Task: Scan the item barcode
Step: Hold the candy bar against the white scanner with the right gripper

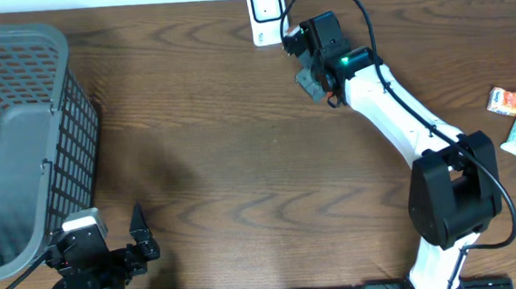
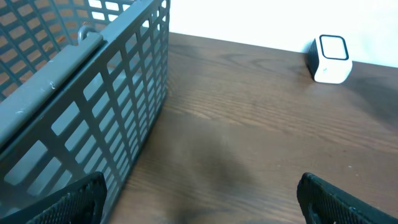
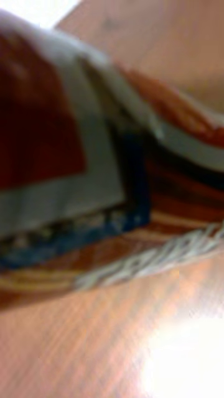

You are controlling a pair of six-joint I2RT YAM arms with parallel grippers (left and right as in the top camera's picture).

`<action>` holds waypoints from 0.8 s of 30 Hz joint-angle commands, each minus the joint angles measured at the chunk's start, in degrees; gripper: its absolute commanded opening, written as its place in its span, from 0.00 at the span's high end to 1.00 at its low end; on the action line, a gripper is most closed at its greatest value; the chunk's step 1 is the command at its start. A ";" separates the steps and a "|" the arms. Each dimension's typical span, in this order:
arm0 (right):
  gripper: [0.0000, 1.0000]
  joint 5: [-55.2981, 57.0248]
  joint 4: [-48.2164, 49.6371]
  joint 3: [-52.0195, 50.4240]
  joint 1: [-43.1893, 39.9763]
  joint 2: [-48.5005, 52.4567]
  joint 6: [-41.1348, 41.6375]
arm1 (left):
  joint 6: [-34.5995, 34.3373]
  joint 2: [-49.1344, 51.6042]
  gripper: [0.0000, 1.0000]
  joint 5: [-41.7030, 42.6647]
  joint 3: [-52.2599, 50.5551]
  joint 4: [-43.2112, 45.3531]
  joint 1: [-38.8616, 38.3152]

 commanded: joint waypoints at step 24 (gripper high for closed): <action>0.99 24.50 10.25 41.16 0.79 35.23 -33.22 | -0.07 -0.26 0.02 0.55 -0.02 0.04 0.20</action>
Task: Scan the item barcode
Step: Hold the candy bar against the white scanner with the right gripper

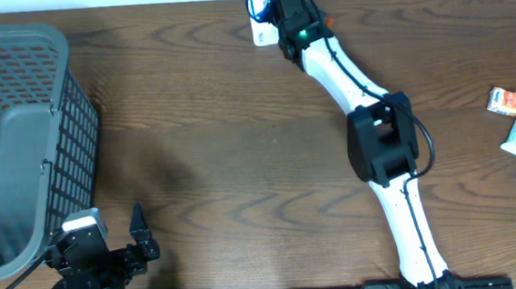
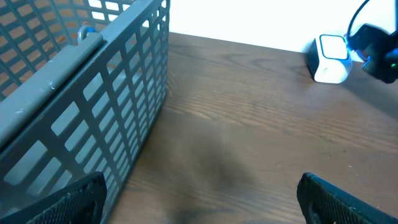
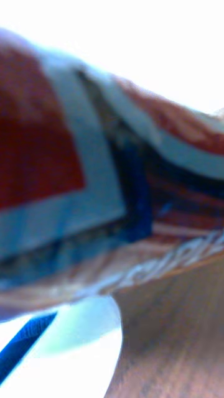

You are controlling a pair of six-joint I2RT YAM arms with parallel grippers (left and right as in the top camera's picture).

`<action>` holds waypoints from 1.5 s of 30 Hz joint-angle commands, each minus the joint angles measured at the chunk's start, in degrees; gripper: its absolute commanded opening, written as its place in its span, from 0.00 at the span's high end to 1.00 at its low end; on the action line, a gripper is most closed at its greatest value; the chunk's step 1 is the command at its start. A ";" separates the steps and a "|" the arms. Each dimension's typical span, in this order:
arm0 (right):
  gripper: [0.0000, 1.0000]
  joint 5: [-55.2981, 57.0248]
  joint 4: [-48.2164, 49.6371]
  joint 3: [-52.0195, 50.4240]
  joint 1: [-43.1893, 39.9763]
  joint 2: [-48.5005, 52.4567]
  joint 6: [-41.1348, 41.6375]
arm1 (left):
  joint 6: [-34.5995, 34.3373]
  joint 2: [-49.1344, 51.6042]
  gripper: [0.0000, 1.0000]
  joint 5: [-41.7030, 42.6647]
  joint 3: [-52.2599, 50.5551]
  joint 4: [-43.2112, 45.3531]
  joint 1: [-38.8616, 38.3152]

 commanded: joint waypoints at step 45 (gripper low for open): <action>0.99 -2.23 -7.06 1.86 1.79 0.92 -1.51 | -0.07 -0.26 0.02 0.55 -0.02 0.04 0.20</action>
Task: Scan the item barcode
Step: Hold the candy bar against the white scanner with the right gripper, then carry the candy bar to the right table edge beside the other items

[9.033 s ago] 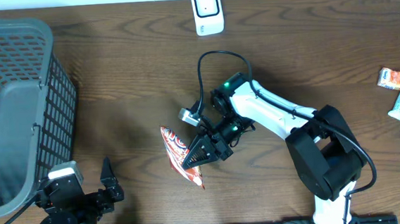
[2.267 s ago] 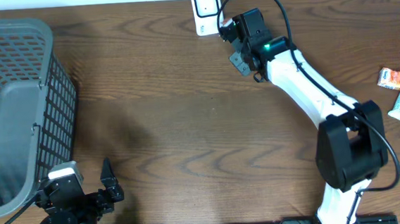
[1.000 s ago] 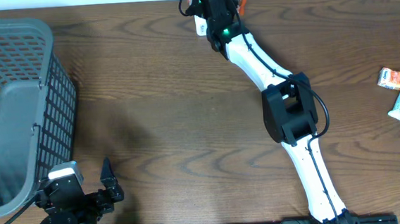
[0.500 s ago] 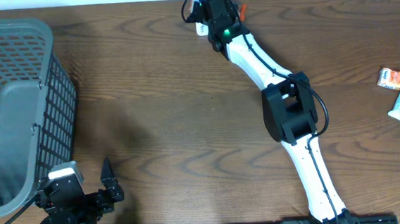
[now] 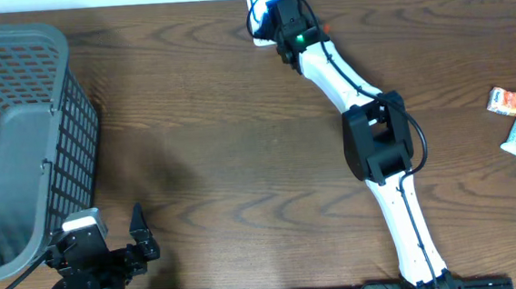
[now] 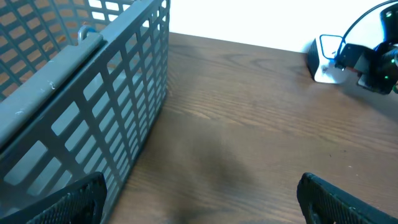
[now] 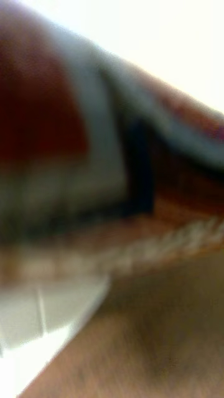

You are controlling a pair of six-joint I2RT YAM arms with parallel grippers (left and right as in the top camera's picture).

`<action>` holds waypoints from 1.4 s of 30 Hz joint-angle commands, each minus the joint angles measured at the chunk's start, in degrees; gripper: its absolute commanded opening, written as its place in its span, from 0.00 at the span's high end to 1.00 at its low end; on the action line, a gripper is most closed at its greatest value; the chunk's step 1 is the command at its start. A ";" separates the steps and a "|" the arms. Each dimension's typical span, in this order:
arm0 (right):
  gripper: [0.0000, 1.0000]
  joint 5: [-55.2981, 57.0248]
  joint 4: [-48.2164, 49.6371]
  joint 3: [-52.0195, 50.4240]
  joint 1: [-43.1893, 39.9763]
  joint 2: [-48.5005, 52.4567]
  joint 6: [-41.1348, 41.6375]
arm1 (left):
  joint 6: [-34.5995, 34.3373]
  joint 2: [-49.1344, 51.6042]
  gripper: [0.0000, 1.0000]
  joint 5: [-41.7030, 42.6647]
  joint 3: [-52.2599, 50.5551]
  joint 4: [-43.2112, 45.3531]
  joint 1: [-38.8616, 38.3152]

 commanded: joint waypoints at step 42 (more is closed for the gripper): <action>0.99 -2.64 -53.92 -19.78 -38.82 -27.39 64.37 | -0.07 -0.26 0.02 0.55 -0.02 0.07 0.20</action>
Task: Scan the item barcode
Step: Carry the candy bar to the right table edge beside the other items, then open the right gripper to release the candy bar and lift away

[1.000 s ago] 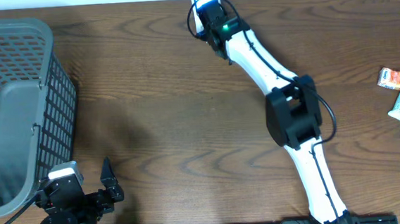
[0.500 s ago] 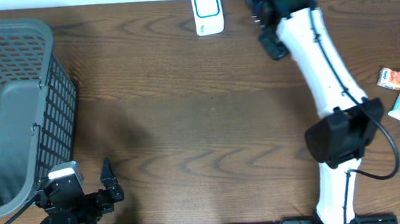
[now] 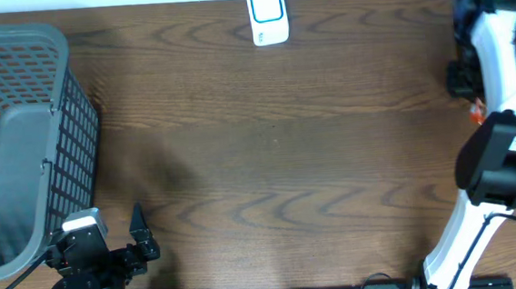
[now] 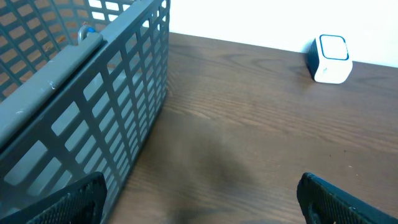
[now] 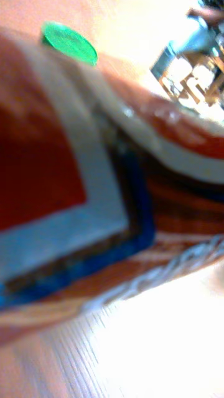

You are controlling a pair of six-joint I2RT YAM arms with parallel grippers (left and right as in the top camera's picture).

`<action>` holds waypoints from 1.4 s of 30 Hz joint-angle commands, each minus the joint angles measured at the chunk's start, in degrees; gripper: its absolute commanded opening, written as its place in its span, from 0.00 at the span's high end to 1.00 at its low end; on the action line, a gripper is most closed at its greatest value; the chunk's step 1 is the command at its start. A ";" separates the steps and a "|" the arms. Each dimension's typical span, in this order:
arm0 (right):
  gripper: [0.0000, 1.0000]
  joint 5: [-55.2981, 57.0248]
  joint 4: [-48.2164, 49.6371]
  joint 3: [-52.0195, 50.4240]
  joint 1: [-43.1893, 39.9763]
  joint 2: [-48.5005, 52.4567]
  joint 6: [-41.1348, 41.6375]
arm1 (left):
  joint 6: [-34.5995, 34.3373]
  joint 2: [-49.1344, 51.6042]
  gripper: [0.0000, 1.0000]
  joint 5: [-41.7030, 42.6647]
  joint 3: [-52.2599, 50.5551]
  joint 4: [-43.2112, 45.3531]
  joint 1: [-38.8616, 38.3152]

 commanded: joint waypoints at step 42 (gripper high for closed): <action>0.01 -26.29 -7.10 26.40 9.79 -37.92 1.42 | -0.07 -0.26 0.02 0.55 -0.02 0.02 0.20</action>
